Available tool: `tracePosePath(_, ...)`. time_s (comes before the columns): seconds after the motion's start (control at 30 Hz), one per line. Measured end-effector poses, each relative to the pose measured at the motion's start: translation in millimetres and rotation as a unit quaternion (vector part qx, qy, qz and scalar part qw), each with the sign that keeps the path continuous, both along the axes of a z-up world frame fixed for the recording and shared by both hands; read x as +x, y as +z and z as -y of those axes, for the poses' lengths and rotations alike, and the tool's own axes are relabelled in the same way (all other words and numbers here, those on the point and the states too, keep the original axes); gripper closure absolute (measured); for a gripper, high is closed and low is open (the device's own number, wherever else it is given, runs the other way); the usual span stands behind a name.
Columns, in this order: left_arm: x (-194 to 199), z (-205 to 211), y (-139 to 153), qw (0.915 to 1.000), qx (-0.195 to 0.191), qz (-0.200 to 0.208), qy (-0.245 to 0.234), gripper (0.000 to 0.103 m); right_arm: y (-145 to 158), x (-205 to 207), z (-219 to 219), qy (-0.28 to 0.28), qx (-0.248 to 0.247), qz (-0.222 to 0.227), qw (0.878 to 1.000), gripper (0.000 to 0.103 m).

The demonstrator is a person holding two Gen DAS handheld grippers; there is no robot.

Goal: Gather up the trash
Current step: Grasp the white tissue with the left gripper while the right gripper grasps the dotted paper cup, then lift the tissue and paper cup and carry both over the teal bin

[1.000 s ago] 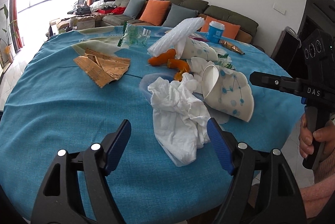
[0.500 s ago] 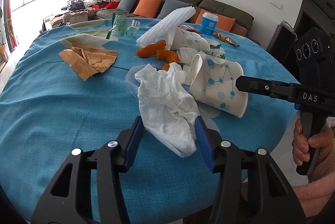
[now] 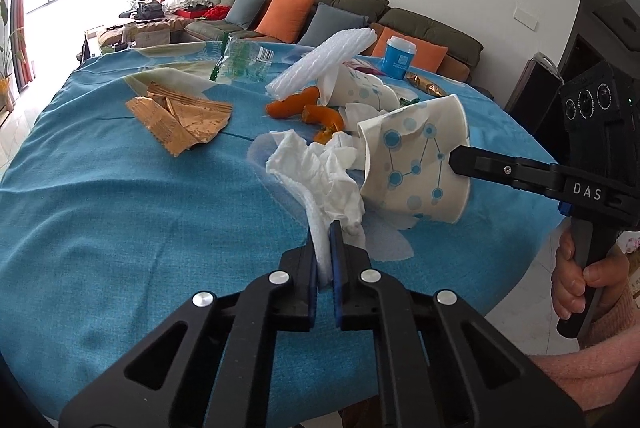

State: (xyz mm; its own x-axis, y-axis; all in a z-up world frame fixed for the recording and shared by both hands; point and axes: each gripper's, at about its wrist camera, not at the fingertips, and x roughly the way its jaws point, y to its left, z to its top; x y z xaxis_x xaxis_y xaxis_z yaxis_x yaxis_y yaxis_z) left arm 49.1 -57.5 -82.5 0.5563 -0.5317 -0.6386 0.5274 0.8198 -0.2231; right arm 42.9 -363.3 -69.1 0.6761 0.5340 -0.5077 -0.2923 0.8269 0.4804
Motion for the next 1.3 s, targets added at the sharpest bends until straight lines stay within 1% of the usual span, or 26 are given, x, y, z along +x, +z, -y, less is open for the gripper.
tracePosePath(0.47,-24,-35,24,0.9988,-0.005,0.044,0.024,0.098,17,3,-15,0.023,-0.006,0.026,0.999,0.1)
tracePosePath(0.83,-42,-67,46,0.996,-0.024,0.071,0.048,0.098,27,6,-40,0.052,-0.002,0.04,0.998,0.1)
tracePosePath(1.1,-53,-92,61,0.9919,-0.028,0.092,0.083,0.098,34,16,-60,0.079,0.003,0.05,0.996,0.1)
tracePosePath(1.3,-56,-118,68,0.9881,-0.035,0.097,0.114,0.098,38,24,-81,0.106,0.001,0.056,0.993,0.1)
